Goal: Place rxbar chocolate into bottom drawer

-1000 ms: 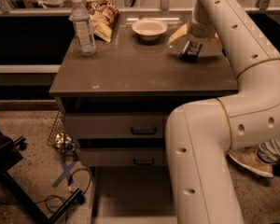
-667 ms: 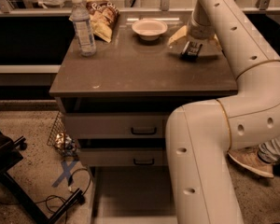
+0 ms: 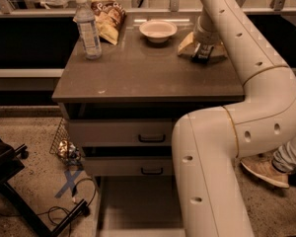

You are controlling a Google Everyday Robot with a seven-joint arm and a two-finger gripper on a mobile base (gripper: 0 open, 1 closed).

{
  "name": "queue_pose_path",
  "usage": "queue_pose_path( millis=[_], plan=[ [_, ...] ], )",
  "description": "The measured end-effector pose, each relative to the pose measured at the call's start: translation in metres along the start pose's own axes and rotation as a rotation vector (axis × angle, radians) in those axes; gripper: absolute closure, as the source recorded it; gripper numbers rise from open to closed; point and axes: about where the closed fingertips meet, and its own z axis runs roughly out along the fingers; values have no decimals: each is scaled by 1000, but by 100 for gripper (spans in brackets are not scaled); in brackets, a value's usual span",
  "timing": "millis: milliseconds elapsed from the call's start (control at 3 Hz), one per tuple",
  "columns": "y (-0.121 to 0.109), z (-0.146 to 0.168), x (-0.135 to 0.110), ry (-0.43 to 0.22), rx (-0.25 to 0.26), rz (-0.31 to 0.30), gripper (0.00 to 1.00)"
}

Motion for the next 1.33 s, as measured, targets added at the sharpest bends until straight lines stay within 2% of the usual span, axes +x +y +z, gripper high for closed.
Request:
queue_pose_path(
  millis=[667,1000,1333],
  plan=[
    [1,-9,-3,1,0,0,73],
    [2,-19,0,0,0,0,100],
    [2,-23,-2,0,0,0,100]
  ],
)
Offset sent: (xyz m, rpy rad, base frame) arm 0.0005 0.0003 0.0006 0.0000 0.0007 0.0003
